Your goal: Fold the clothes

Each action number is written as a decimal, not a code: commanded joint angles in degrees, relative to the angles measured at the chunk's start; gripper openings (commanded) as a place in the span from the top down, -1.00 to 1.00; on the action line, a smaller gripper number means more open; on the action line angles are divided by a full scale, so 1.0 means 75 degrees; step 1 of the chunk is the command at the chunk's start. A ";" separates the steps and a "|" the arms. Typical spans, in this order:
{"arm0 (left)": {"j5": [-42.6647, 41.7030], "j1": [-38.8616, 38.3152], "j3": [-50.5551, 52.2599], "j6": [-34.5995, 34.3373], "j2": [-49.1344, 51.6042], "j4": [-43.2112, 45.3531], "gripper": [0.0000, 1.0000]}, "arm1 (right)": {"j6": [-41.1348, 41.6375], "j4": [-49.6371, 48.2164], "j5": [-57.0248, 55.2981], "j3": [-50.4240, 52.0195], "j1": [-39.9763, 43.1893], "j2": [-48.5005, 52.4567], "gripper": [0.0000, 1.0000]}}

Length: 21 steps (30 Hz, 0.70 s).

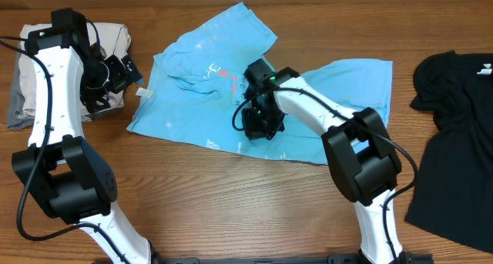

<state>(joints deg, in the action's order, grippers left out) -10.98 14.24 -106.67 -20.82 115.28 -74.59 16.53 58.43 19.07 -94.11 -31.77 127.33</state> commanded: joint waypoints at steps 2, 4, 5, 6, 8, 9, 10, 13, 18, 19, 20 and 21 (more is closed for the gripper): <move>-0.0061 -0.0052 -0.0140 0.0064 -0.0242 0.0009 -0.99 | -0.0233 0.0571 -0.0399 -0.0624 0.0187 0.0055 0.92; -0.0061 -0.0052 -0.0140 0.0064 -0.0242 0.0009 -1.00 | -0.0236 0.0941 -0.0801 -0.0941 0.0396 -0.0093 0.92; -0.0064 -0.0052 -0.0140 0.0064 -0.0242 0.0009 -0.99 | -0.0242 0.1145 -0.1020 -0.1105 0.0536 -0.0172 0.92; -0.0061 -0.0052 -0.0140 0.0064 -0.0242 0.0009 -1.00 | -0.0259 0.1282 -0.1137 -0.1192 0.0624 -0.0216 0.92; -0.0061 -0.0052 -0.0140 0.0064 -0.0242 0.0009 -0.99 | -0.0254 0.1679 -0.1547 -0.1341 0.0851 -0.0335 0.92; -0.0061 -0.0052 -0.0140 0.0064 -0.0242 0.0009 -1.00 | -0.0184 0.1871 -0.1789 -0.1370 0.0985 -0.0396 0.92; -0.0064 -0.0052 -0.0140 0.0064 -0.0242 0.0009 -1.00 | -0.0079 0.2043 -0.2005 -0.1370 0.1145 -0.0463 0.92; -0.0061 -0.0052 -0.0140 0.0064 -0.0242 0.0009 -1.00 | 0.0440 0.2620 -0.2457 -0.1364 0.1821 -0.0536 0.92; -0.0061 -0.0052 -0.0140 0.0064 -0.0242 0.0009 -1.00 | 0.1011 0.2873 -0.2451 -0.1067 0.3121 -0.0533 0.92; -0.0061 -0.0052 -0.0140 0.0064 -0.0242 0.0009 -1.00 | 0.1037 0.2853 -0.2448 -0.0988 0.3337 -0.0533 0.92; -0.0064 -0.0052 -0.0140 0.0064 -0.0242 0.0009 -1.00 | 0.1035 0.2853 -0.2448 -0.0915 0.3570 -0.0533 0.92; -0.0061 -0.0052 -0.0140 0.0064 -0.0242 0.0009 -0.99 | 0.1037 0.2862 -0.2448 -0.0871 0.3724 -0.0533 0.92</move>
<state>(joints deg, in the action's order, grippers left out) -10.96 14.24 -106.67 -20.82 115.28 -74.56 22.06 79.68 2.13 -102.00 -6.59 125.73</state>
